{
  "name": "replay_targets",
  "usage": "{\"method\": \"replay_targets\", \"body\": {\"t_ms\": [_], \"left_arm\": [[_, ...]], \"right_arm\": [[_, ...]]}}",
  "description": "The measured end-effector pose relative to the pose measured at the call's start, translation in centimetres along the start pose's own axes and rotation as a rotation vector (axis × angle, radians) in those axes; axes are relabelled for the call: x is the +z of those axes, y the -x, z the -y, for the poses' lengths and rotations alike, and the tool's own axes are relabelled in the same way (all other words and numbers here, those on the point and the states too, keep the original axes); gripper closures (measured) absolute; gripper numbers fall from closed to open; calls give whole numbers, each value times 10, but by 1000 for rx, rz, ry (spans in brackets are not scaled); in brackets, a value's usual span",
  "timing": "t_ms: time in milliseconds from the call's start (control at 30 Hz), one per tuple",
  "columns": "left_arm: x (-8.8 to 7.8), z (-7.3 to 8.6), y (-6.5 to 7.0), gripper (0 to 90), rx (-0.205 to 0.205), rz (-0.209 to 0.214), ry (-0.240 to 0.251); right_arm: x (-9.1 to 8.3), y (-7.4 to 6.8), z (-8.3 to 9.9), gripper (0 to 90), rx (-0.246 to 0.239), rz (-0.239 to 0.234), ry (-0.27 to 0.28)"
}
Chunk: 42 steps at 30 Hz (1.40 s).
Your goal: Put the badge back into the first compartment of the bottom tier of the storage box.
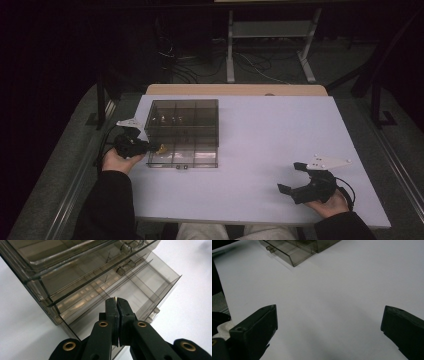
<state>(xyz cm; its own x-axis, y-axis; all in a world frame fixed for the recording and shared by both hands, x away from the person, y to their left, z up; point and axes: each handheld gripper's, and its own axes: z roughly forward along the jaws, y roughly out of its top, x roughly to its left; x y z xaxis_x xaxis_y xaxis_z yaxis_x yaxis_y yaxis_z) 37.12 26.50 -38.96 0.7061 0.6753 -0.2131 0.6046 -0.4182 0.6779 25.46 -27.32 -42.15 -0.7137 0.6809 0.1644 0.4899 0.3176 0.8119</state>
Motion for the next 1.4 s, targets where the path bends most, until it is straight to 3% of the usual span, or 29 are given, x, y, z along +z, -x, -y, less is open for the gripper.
{"method": "replay_targets", "body": {"t_ms": [533,800,1233,1400], "left_arm": [[11,7,-4,881,-19,6,-22],[19,7,-4,880,-10,26,-60],[25,14,-11,879,-45,19,-92],[25,14,-13,870,-37,7,-100]], "right_arm": [[1,-1,0,5,-4,-2,-6],[1,-1,0,5,-3,-4,-12],[1,-1,1,5,-1,-5,-13],[1,-1,1,5,-3,-4,-15]]}}
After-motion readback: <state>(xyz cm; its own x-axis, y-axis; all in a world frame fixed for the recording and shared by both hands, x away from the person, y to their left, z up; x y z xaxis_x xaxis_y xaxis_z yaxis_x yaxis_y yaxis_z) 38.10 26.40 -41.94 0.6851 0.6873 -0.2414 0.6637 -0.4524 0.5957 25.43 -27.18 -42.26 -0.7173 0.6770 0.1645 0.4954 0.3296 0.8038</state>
